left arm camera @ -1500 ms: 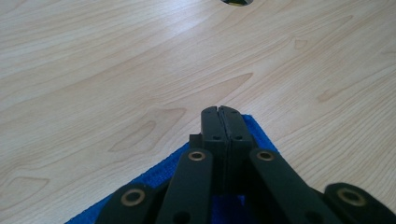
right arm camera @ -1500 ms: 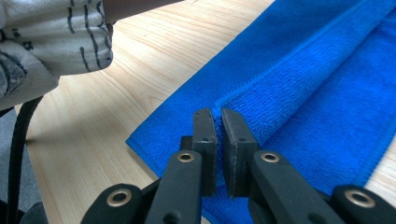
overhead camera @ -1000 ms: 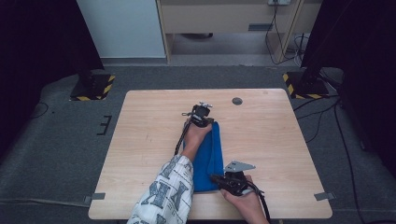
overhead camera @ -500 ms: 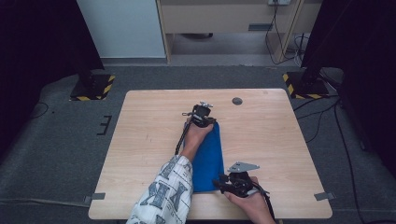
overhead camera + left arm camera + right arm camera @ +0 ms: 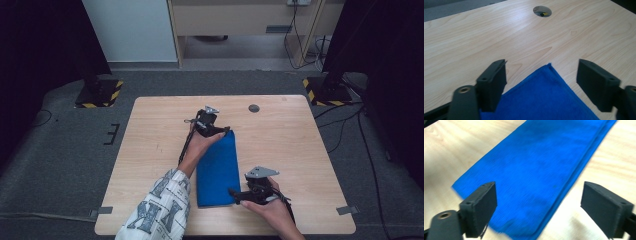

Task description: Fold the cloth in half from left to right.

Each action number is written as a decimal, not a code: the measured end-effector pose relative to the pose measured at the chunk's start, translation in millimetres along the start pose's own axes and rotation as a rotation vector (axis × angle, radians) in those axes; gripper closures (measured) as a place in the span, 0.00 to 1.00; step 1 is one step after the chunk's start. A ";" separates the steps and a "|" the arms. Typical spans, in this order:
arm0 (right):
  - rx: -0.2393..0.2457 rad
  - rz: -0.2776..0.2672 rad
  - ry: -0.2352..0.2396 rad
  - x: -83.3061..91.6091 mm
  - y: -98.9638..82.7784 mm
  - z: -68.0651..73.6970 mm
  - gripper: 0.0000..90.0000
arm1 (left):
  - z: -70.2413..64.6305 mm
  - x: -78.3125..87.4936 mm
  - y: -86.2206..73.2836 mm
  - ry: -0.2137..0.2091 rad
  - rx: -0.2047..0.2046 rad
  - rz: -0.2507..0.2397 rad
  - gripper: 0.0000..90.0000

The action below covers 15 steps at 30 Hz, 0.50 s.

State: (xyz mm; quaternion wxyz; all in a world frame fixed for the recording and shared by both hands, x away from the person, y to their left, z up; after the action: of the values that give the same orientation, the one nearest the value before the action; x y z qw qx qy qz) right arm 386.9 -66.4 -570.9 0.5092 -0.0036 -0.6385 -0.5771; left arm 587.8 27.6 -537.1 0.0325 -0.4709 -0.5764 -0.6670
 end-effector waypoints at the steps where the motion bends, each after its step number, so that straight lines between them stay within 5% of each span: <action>1: -0.005 -0.006 -0.003 -1.1 3.3 -3.1 0.13 | 1.2 3.1 -1.5 -0.003 -0.004 0.001 0.19; 15: 0.002 -0.044 -0.043 -26.9 55.4 -45.9 0.15 | 26.6 47.0 -31.1 0.023 0.008 0.010 0.10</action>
State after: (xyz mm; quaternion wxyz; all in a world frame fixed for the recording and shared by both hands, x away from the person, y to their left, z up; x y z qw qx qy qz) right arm 462.3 -66.2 -556.4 0.4826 -0.0014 -0.6496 -0.5875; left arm 559.2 82.7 -531.7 0.0443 -0.4662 -0.5761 -0.6700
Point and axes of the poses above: each handheld gripper's, and its own axes: x roughly backward along the jaws, y roughly out of its top, z roughly to its left, the point moved 10 cm from there along -x, roughly forward along the jaws, and after that the axes turned 3 degrees about z, right-handed, at the moved point
